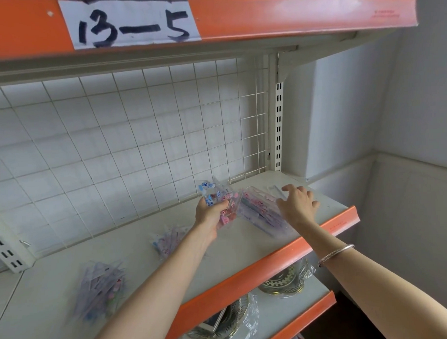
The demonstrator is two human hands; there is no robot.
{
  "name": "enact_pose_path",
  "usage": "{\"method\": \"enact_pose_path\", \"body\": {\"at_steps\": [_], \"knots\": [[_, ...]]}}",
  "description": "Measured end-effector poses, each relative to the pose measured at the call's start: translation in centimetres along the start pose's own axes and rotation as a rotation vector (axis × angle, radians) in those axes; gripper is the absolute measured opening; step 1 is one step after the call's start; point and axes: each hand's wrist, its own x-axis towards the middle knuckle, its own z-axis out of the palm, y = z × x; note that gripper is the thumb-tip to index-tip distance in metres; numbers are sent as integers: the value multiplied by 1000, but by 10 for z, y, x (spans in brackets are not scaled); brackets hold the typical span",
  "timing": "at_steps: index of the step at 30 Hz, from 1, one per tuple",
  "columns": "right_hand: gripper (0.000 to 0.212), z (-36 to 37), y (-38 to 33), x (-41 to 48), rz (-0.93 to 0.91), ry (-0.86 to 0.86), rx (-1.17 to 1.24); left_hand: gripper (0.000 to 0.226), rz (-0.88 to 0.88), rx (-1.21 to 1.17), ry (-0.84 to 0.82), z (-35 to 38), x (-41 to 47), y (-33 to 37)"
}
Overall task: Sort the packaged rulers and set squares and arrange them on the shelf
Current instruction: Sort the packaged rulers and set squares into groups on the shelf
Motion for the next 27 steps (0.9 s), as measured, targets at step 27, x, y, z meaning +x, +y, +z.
{"method": "enact_pose_path", "body": {"at_steps": [27], "knots": [[10, 1, -22, 1, 101, -91, 759, 36, 30, 25, 62, -6, -3, -2]]}}
